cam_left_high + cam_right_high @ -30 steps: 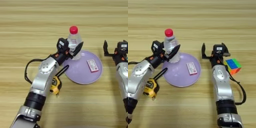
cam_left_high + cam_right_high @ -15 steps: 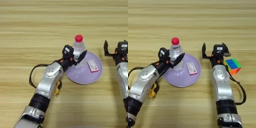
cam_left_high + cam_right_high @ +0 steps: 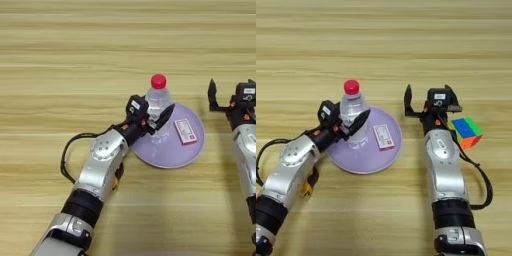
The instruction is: Move the objects on the table
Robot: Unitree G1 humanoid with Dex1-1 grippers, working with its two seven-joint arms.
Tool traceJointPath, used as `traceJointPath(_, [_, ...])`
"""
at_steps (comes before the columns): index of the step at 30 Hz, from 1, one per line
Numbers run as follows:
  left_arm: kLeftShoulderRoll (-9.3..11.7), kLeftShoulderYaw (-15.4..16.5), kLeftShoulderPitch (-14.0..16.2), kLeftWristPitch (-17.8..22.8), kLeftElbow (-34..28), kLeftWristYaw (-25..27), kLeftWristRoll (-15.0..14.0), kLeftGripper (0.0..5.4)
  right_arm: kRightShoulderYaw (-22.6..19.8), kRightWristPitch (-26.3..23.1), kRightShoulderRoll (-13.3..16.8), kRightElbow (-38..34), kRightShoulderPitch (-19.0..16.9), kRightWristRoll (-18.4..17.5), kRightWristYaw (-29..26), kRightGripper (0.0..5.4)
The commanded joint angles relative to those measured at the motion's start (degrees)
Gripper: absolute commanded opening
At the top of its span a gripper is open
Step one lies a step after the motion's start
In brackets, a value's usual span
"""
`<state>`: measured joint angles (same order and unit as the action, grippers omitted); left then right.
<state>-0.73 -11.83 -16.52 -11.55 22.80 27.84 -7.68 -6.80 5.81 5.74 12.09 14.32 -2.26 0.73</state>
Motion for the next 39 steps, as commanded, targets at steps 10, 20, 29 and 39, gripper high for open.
traceJointPath(10, [0.45, -0.89, 2.67, 0.95, -3.78, 0.45, 1.39, 4.52, 0.07, -0.03, -0.13, -0.43, 0.50, 0.05, 0.06, 5.40])
traceJointPath(20, [1.52, -1.41, 4.91, 2.58, -8.37, 0.83, 1.25, 5.38, 0.09, -0.17, -0.15, -0.73, 0.41, 0.07, 0.11, 5.40])
traceJointPath(29, [3.40, -0.46, 7.01, 2.87, -10.19, 0.52, 0.99, 5.38, 0.12, -0.14, -0.18, -0.76, 0.38, 0.08, 0.10, 5.40])
traceJointPath(39, [6.15, -0.28, 12.17, 4.66, -18.39, 1.41, 0.17, 5.38, 0.09, -0.22, -0.09, -0.82, 0.40, 0.12, 0.11, 5.40])
